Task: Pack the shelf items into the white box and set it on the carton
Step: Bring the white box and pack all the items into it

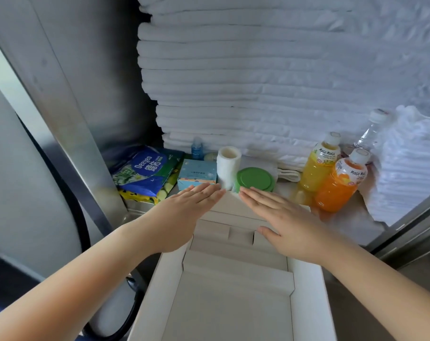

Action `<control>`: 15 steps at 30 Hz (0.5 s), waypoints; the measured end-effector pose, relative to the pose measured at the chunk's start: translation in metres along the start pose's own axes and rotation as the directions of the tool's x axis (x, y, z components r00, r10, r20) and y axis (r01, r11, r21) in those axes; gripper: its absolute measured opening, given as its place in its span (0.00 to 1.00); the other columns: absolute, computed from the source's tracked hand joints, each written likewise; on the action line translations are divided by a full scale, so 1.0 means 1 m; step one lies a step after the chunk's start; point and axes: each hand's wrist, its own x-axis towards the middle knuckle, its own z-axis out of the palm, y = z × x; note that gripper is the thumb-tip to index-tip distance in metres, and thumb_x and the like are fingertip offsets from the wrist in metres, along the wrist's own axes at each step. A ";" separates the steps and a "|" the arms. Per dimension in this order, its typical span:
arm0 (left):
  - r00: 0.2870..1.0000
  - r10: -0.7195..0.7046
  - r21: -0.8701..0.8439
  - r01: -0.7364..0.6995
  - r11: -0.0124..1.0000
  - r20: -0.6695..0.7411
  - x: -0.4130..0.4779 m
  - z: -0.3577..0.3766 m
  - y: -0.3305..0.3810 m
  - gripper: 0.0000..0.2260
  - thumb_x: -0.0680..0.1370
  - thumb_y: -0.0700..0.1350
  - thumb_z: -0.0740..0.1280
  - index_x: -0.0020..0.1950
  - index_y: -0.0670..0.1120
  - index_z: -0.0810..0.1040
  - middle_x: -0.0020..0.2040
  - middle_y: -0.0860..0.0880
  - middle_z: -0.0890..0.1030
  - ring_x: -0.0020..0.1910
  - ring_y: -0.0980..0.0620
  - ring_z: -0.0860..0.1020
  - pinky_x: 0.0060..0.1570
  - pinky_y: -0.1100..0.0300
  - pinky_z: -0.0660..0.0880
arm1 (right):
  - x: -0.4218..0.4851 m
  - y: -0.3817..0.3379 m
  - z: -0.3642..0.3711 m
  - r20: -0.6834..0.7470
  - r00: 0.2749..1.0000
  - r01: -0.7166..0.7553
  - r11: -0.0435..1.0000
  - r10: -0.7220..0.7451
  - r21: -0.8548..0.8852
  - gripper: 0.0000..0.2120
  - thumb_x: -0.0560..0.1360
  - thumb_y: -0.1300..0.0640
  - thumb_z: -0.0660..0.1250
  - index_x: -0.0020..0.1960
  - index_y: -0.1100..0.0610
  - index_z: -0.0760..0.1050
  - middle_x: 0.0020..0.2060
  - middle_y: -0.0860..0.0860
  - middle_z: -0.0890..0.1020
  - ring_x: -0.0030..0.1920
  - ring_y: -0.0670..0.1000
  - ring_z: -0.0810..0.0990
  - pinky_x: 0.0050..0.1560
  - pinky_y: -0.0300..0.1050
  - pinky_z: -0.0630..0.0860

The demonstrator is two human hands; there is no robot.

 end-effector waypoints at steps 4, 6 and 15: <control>1.000 0.002 0.011 -0.002 1.000 0.004 -0.010 -0.003 -0.018 0.34 0.80 0.37 0.51 0.66 0.60 0.27 0.68 0.63 0.31 0.61 0.68 0.23 0.55 0.75 0.23 | 0.017 -0.014 -0.002 -0.002 1.000 -0.012 0.999 0.012 0.030 0.32 0.81 0.53 0.55 0.75 0.43 0.37 0.73 0.34 0.39 0.70 0.31 0.35 0.63 0.24 0.30; 1.000 -0.013 0.007 0.013 1.000 0.009 -0.017 -0.007 -0.028 0.33 0.81 0.38 0.51 0.66 0.59 0.27 0.68 0.62 0.31 0.60 0.68 0.22 0.55 0.75 0.23 | 0.028 -0.023 -0.002 -0.001 1.000 -0.028 0.998 0.028 0.051 0.32 0.81 0.53 0.55 0.76 0.43 0.39 0.71 0.33 0.40 0.68 0.30 0.37 0.60 0.22 0.29; 0.999 -0.008 -0.041 0.006 0.999 -0.051 -0.025 -0.008 -0.041 0.28 0.82 0.45 0.49 0.75 0.54 0.34 0.76 0.57 0.36 0.69 0.62 0.31 0.58 0.70 0.25 | 0.041 -0.037 -0.003 0.003 0.998 -0.058 0.994 0.058 0.089 0.32 0.80 0.52 0.58 0.74 0.39 0.40 0.71 0.29 0.43 0.69 0.28 0.40 0.64 0.23 0.35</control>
